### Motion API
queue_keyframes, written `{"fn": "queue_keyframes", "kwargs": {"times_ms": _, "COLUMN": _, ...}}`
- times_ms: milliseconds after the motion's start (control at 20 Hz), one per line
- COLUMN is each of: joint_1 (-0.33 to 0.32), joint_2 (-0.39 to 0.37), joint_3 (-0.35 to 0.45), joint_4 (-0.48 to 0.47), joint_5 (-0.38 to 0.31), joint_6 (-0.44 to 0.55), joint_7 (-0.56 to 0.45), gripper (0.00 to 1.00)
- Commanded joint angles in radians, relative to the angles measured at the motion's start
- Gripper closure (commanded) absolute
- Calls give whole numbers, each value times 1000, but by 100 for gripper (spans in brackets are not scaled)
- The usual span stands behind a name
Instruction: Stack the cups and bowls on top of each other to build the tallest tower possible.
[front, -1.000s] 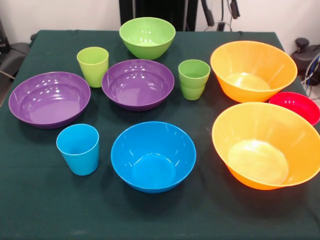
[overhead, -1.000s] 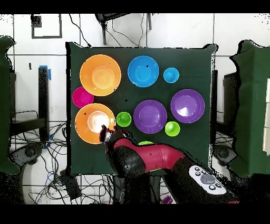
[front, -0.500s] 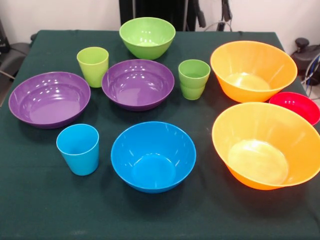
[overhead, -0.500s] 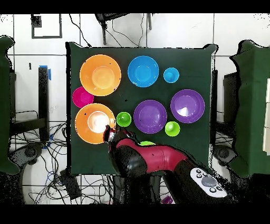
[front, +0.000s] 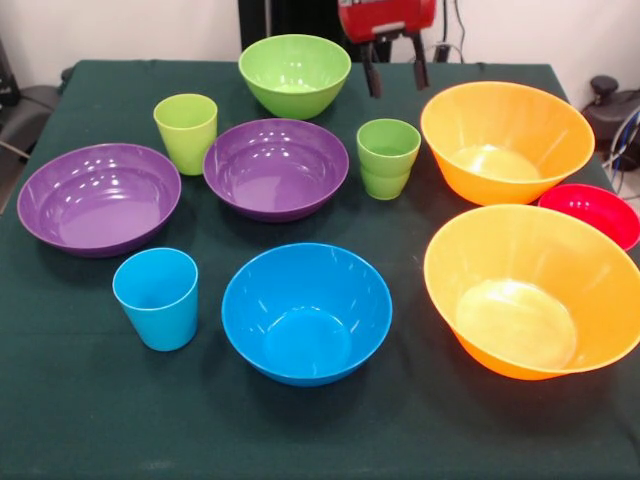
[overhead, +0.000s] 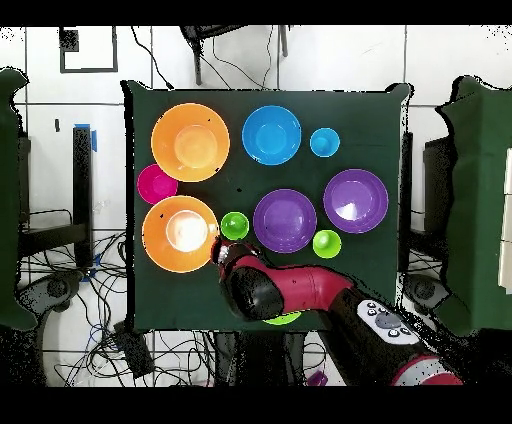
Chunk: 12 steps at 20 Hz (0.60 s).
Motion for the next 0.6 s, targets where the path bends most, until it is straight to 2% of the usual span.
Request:
{"fn": "queue_keyframes", "kwargs": {"times_ms": 50, "joint_1": 24, "joint_2": 131, "joint_3": -13, "joint_4": -125, "joint_5": -106, "joint_6": 5, "joint_7": -15, "gripper": 0}}
{"fn": "queue_keyframes", "kwargs": {"times_ms": 250, "joint_1": 28, "joint_2": 171, "joint_3": 19, "joint_4": -122, "joint_5": -114, "joint_6": -35, "joint_7": 28, "gripper": 0}}
{"fn": "queue_keyframes", "kwargs": {"times_ms": 400, "joint_1": 32, "joint_2": 164, "joint_3": 41, "joint_4": -109, "joint_5": -117, "joint_6": -34, "joint_7": 38, "gripper": 0}}
{"fn": "queue_keyframes", "kwargs": {"times_ms": 600, "joint_1": -7, "joint_2": 165, "joint_3": 114, "joint_4": -92, "joint_5": -115, "joint_6": -10, "joint_7": 36, "gripper": 0}}
